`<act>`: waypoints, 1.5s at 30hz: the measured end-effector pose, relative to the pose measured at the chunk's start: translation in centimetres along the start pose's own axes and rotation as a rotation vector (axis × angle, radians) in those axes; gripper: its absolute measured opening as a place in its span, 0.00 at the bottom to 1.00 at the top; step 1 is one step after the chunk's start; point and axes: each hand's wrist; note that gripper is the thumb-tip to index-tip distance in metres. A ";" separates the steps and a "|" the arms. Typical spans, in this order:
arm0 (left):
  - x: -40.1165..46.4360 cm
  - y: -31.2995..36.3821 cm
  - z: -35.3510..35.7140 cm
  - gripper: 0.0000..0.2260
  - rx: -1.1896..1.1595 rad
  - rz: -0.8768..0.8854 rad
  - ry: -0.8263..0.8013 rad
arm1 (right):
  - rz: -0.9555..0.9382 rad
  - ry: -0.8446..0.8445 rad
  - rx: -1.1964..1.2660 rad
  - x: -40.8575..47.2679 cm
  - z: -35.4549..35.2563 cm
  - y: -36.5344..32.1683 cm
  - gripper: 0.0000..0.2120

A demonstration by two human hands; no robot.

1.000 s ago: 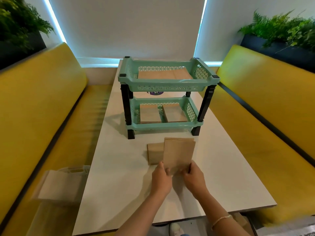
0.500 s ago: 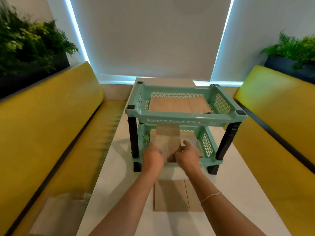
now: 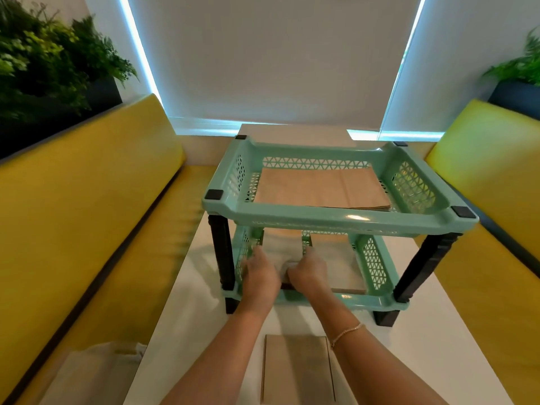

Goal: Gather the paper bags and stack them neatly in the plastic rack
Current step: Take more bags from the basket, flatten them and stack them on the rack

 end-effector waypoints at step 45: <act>-12.5 -10.0 -0.2 0.31 0.015 -0.135 -0.309 | 0.394 -0.145 0.064 -13.2 -1.8 12.8 0.16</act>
Point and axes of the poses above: each hand's wrist, its own x-axis towards the middle knuckle, its own z-axis out of the palm, y = z × x, and after that the axes turned 9 degrees about -x, right-handed
